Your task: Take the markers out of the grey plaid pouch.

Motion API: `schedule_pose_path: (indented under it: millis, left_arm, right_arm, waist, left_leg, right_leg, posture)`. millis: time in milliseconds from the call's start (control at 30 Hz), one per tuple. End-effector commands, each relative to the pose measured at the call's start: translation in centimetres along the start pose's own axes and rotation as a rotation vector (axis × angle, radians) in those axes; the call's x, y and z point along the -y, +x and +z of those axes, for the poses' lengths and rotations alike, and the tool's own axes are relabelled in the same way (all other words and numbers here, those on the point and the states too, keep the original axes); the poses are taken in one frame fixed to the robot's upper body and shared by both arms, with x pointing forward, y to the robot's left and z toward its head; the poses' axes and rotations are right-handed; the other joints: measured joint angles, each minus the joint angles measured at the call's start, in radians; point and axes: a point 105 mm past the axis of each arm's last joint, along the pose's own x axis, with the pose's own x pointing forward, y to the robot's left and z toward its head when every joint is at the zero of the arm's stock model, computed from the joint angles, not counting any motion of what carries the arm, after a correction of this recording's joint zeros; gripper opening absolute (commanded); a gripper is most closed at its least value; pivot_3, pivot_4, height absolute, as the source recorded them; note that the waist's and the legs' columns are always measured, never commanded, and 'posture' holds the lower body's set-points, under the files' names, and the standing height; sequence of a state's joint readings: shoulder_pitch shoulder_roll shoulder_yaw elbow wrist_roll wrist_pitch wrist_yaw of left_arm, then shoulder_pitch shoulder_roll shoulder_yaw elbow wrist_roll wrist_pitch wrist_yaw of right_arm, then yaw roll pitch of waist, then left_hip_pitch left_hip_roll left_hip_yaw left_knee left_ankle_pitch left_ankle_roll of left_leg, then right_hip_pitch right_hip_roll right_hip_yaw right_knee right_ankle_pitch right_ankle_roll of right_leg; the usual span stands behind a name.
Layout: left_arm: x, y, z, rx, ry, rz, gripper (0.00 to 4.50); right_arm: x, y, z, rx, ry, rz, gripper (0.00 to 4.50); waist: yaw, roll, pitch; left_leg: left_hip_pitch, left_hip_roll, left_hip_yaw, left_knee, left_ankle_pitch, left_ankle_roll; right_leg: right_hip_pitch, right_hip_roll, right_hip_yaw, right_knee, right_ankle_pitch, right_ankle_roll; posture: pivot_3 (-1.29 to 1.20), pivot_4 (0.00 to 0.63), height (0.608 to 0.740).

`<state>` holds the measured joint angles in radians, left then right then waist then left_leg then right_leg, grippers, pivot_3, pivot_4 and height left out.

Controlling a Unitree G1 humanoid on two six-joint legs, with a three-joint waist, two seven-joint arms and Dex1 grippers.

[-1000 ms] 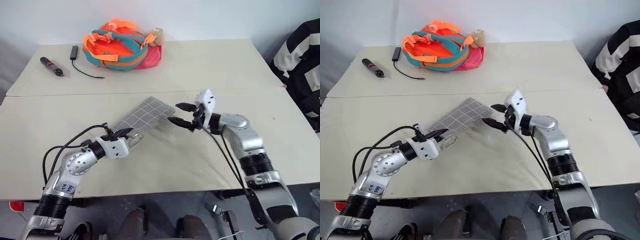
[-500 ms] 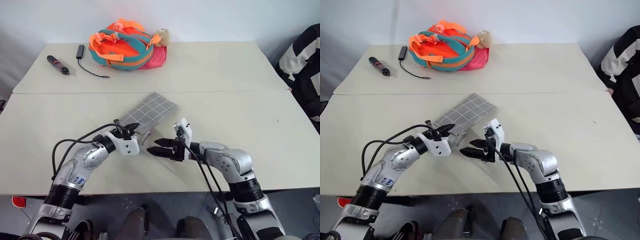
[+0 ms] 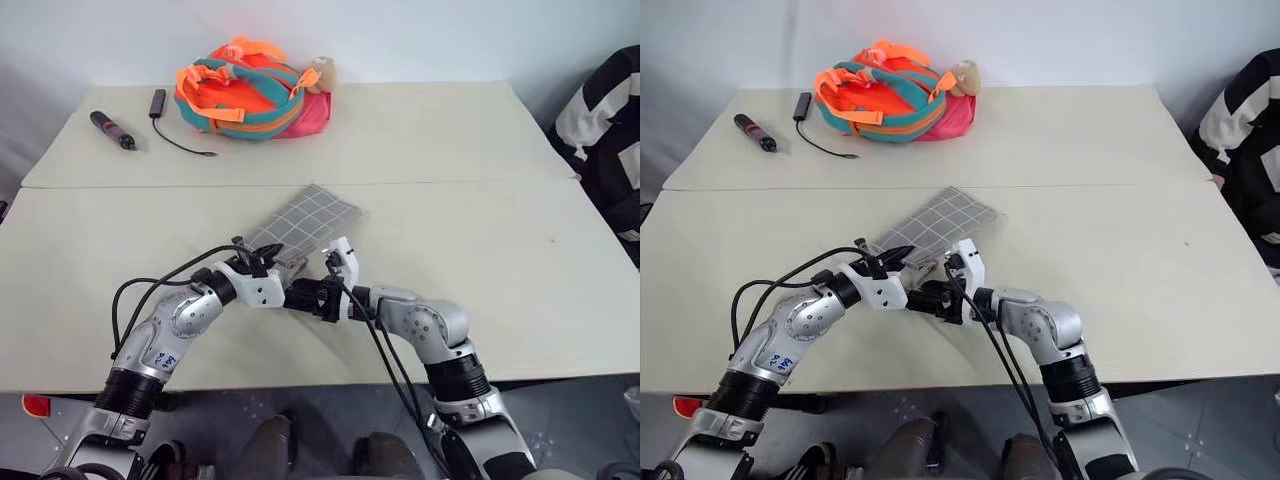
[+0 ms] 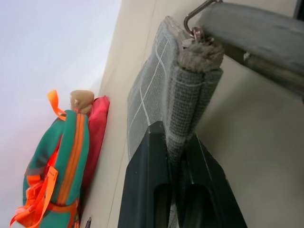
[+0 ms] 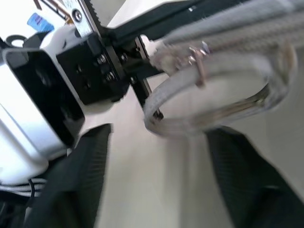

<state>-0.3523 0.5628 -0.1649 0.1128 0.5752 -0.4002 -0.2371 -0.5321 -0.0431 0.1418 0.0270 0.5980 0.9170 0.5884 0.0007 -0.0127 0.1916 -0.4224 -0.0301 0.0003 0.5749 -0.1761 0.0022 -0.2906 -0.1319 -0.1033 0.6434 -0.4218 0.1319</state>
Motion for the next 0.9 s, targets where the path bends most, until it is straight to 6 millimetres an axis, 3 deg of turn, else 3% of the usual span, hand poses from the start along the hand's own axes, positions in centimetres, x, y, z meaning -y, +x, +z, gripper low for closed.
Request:
schedule_pose_path:
  millis: [33,200,467,567,667,767,900]
  left_arm:
    - [0.0,-0.1,1.2,0.038,0.000,0.008,0.00]
    - [0.0,-0.3,1.1,0.034,-0.007,0.012,0.00]
    - [-0.5,-0.6,0.8,0.031,-0.056,0.036,0.00]
    - [-0.8,-1.1,0.8,0.048,-0.120,0.035,0.00]
    - [-0.5,-2.0,0.5,0.066,-0.170,-0.009,0.00]
    - [-0.5,-3.0,0.2,0.079,-0.214,-0.043,0.00]
    - [0.2,-4.4,0.1,0.103,-0.223,-0.114,0.00]
  right_arm:
    - [0.2,-0.3,2.2,0.087,-0.032,-0.019,1.66]
    - [0.6,-0.8,2.5,0.095,-0.054,-0.029,0.04]
    - [1.7,-2.6,1.2,0.025,-0.111,-0.036,0.04]
    - [2.9,-3.5,0.7,-0.029,-0.221,-0.081,0.04]
    - [3.6,-4.3,1.6,-0.021,-0.263,-0.092,0.04]
    - [4.4,-5.2,1.7,-0.092,-0.412,-0.092,0.04]
    - [6.0,-6.4,3.3,-0.118,-0.534,-0.125,0.04]
  waist:
    - [-0.001,0.000,0.000]
    - [-0.002,0.000,0.000]
    - [-0.002,0.000,0.000]
    - [-0.002,0.000,0.000]
    - [-0.002,0.000,0.000]
    - [-0.002,0.000,0.000]
    - [-0.004,0.000,0.000]
  left_leg:
    - [0.000,0.000,0.000,0.000,0.000,0.000]
    - [0.000,0.000,0.000,0.000,0.000,0.000]
    - [0.000,0.000,0.001,0.000,-0.001,0.000]
    - [0.000,0.001,0.001,0.000,-0.001,0.000]
    - [0.000,0.001,0.001,0.000,-0.001,0.000]
    - [0.000,0.002,0.002,0.000,-0.001,0.000]
    - [0.000,0.002,0.004,0.000,-0.001,0.001]
  right_leg:
    - [0.000,0.000,0.000,0.000,0.000,0.000]
    - [0.000,0.000,0.000,0.000,0.000,0.000]
    - [0.000,0.000,0.000,-0.001,0.000,0.000]
    - [0.000,0.000,0.000,-0.001,0.000,0.000]
    - [0.000,0.000,0.000,-0.002,0.000,0.000]
    - [0.000,0.000,0.000,-0.006,0.000,0.000]
    - [0.000,0.000,0.000,-0.007,0.000,0.000]
  posture:
    - [0.00,0.150,0.740]
    - [0.00,0.150,0.740]
    - [0.00,0.150,0.740]
    - [0.00,0.150,0.740]
    - [0.00,0.150,0.740]
    - [0.00,0.150,0.740]
    - [0.00,0.150,0.740]
